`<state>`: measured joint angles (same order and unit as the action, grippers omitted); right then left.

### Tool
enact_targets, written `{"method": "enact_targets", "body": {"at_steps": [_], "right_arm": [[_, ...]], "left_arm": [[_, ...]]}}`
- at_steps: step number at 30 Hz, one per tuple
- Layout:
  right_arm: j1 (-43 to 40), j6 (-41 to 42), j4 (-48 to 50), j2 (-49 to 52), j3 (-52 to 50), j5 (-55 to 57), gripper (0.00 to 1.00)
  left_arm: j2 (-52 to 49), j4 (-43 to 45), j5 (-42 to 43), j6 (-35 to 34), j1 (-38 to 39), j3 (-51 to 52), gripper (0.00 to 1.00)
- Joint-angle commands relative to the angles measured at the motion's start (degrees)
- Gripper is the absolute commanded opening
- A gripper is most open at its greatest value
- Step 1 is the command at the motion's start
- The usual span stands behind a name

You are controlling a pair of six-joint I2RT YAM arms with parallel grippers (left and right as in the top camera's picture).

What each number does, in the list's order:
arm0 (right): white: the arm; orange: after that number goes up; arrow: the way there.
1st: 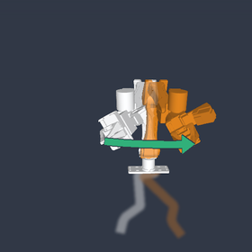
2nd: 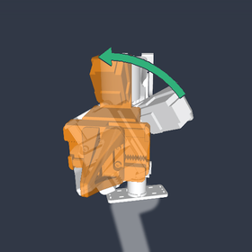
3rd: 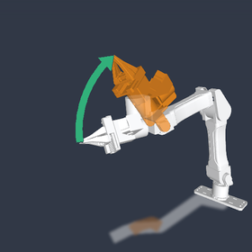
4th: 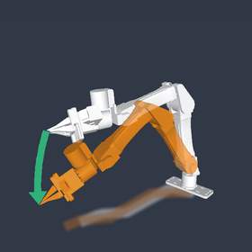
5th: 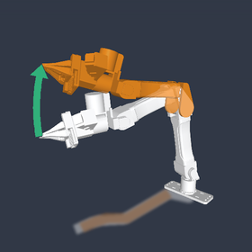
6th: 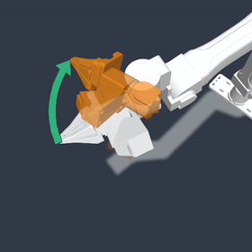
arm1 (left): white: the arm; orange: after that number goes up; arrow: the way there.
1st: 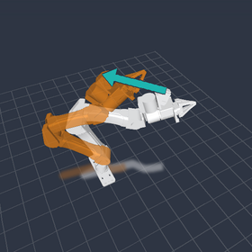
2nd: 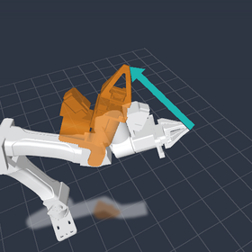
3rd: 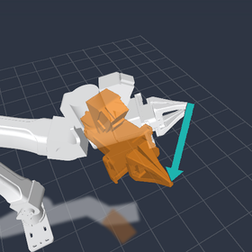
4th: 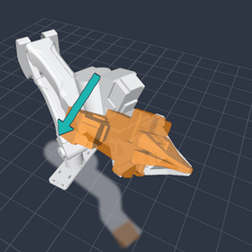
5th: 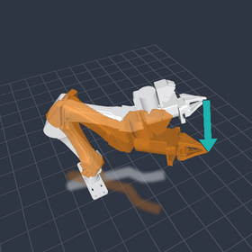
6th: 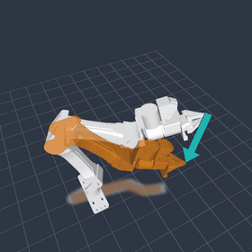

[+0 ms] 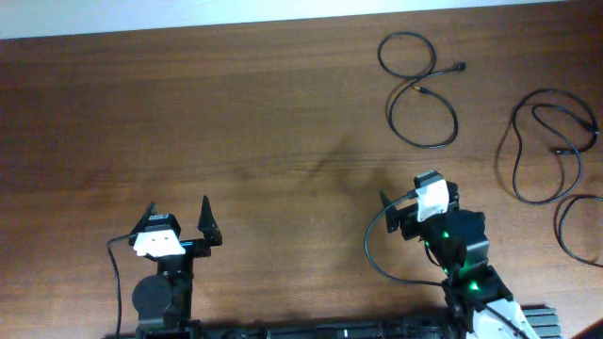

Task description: Untangle cables

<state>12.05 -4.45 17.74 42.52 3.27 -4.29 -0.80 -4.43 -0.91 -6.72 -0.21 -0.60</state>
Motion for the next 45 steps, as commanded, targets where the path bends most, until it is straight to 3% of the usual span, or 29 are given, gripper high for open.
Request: {"method": "enact_targets", "body": {"at_steps": [1,18,28,38,45], "right_arm": [[0.31,0.26,0.09,-4.96,-2.21,1.16,0.99],[0.31,0.26,-21.51,-27.69,-2.95,1.60,0.99],[0.31,0.26,-22.08,-42.25,-2.95,1.81,0.99],[-0.11,0.26,-21.18,-42.34,-2.95,2.80,0.99],[-5.14,0.31,-21.27,-42.34,-2.95,6.49,0.99]], "left_arm": [[0.50,-0.37,-0.39,-0.09,-0.39,0.11,0.99],[0.50,-0.37,-0.39,-0.09,-0.39,0.11,0.99],[0.50,-0.37,-0.39,-0.09,-0.39,0.11,0.99],[0.50,-0.37,-0.39,-0.09,-0.39,0.11,0.99],[0.50,-0.37,-0.39,-0.09,-0.39,0.11,0.99]]}}
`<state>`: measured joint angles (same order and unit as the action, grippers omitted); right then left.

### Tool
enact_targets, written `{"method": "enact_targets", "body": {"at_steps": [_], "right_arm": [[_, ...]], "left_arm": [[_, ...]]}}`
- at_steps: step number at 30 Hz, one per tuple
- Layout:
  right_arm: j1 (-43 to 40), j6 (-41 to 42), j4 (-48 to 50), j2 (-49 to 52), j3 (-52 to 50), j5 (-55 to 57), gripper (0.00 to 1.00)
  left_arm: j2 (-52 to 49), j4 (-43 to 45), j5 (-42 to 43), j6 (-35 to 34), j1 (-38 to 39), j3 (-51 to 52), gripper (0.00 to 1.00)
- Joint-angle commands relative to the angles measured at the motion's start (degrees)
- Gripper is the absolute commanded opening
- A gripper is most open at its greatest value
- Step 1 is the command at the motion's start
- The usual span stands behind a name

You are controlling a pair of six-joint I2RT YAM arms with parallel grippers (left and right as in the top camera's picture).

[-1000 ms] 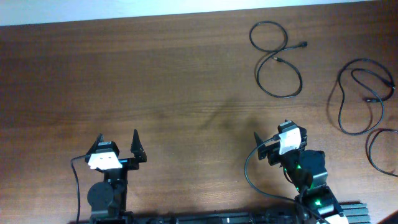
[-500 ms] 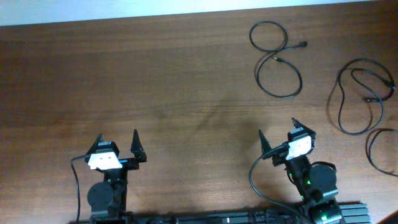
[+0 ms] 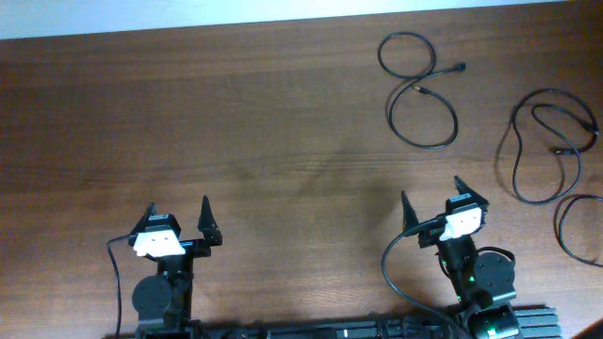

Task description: Untangle cables

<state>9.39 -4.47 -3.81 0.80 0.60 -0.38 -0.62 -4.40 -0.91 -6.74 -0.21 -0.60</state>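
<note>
Only the overhead view is given. A black cable [image 3: 419,89] lies in a figure-eight on the table's far right. A second black cable [image 3: 549,141] loops near the right edge, and a third one [image 3: 575,231] curls partly out of frame below it. The three lie apart from each other. My left gripper [image 3: 178,212] stands open near the front left, holding nothing. My right gripper [image 3: 433,196] stands open near the front right, holding nothing, well short of the cables.
The brown wooden table [image 3: 236,122] fills the view. Each arm's own black lead [image 3: 391,273] trails from its wrist toward the front edge. The arm bases sit along the front edge.
My right arm has drawn back toward the front edge and turned, so its open fingers now point up the table. The left arm and the cables have not moved.
</note>
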Motion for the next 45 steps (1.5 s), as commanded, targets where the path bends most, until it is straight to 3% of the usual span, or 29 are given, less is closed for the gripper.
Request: {"method": "enact_targets", "body": {"at_steps": [1,45], "right_arm": [[-3.02,0.52,0.28,-0.61,-0.28,2.58,0.99],[-3.80,0.50,-0.72,-0.59,-0.28,2.40,0.99]], "left_arm": [[0.33,-0.39,-0.39,-0.07,-0.39,0.11,0.99],[0.33,-0.39,-0.39,-0.07,-0.39,0.11,0.99]]}}
